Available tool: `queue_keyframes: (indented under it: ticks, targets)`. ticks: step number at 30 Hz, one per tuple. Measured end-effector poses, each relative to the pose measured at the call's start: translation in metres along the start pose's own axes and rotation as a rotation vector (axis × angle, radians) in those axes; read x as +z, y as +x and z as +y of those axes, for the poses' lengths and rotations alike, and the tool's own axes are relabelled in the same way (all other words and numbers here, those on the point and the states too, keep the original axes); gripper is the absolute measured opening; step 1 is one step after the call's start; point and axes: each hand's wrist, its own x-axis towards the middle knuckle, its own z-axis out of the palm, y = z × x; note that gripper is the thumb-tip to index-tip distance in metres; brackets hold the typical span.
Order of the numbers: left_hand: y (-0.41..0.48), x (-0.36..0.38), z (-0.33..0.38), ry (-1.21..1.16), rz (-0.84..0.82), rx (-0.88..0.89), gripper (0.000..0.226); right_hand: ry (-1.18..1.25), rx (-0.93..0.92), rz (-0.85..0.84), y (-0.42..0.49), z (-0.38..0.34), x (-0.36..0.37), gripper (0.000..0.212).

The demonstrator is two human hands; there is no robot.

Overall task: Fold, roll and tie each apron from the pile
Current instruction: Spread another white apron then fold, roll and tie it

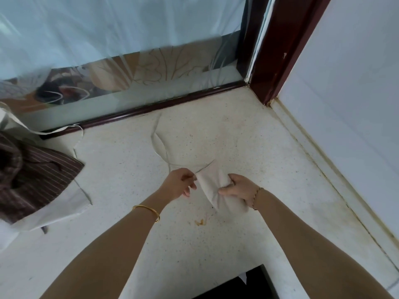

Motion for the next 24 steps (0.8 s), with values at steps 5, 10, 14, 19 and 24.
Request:
queue_keyframes:
  ticks: [5,10,14,19,24]
  targets:
    - [-0.017,0.000,0.022,-0.266,-0.115,-0.075,0.015,0.141,-0.020,0.013,0.004,-0.010,0.015,0.045]
    - [-0.026,-0.002,0.029,-0.261,-0.054,-0.011,0.005,0.292,-0.068,0.064,0.009,-0.021,0.033,0.035]
    - [-0.028,-0.012,0.034,-0.246,0.096,0.012,0.020,0.287,-0.129,0.095,0.005,-0.038,0.042,0.036]
    - [-0.031,-0.038,0.049,-0.168,0.075,0.033,0.016,0.269,-0.177,-0.079,-0.002,-0.067,0.039,0.064]
    - [-0.035,-0.058,0.058,-0.084,-0.014,0.053,0.020,0.500,-0.282,-0.057,-0.011,-0.092,0.030,0.063]
